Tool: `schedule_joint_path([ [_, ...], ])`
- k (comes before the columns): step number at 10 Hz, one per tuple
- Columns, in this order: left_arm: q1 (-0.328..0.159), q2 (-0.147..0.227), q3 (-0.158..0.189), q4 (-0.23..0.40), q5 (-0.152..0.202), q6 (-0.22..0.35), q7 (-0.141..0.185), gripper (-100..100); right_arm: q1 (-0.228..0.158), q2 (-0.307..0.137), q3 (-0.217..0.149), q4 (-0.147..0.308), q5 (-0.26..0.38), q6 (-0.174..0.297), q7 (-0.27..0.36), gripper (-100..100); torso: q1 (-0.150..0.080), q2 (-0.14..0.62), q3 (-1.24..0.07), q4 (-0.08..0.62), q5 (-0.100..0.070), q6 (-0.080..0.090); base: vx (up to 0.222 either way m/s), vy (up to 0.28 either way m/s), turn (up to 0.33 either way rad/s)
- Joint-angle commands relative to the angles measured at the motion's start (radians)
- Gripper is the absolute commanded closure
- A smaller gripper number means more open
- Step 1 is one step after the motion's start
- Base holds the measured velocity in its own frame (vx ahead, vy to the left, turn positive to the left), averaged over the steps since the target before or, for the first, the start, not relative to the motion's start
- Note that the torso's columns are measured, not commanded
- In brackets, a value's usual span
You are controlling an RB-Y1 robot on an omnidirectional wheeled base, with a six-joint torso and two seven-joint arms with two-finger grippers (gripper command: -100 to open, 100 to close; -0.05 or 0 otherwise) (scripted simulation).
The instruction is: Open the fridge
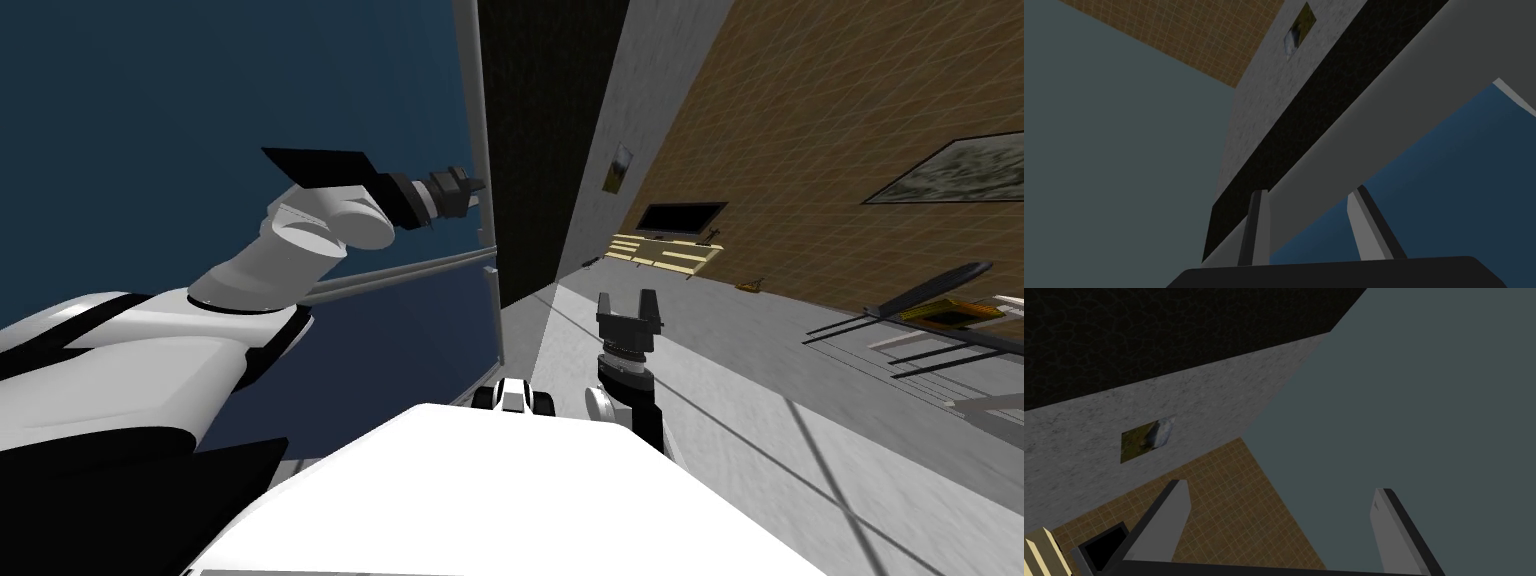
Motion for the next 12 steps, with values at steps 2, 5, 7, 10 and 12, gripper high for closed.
schedule_joint_path([
  [2, -0.038, -0.047, -0.005, 0.093, 0.001, -0.013, -0.011, 100, 0.000, 0.000, 0.000, 0.000, 0.000, 0.000, 0.000, 0, 0.003, 0.000, 0.001, 0.004, 0.005, -0.010, -0.025, -0.006, 0.002],
  [5, -0.115, -0.156, -0.054, 0.175, -0.053, -0.031, -0.010, 100, 0.000, 0.000, 0.000, 0.000, 0.000, 0.000, 0.000, 0, 0.013, 0.002, 0.001, 0.003, 0.005, -0.003, -0.125, 0.131, -0.155],
  [7, -0.131, -0.156, -0.054, 0.234, -0.053, -0.031, -0.010, 100, 0.000, 0.000, 0.000, 0.000, 0.000, 0.000, 0.000, 0, 0.015, 0.000, -0.001, 0.007, 0.006, -0.006, -0.022, -0.003, 0.011],
  [10, -0.223, -0.264, -0.104, 0.335, -0.107, -0.050, -0.009, 100, 0.000, 0.000, 0.000, 0.000, 0.000, 0.000, 0.000, 0, 0.020, 0.003, -0.001, 0.005, 0.004, 0.000, -0.146, 0.142, -0.166],
  [12, -0.223, -0.264, -0.104, 0.376, -0.107, -0.050, -0.009, 100, 0.001, 0.000, 0.000, 0.000, 0.000, 0.000, 0.000, 0, 0.021, 0.000, 0.001, 0.005, 0.011, -0.009, -0.003, 0.009, 0.012],
])
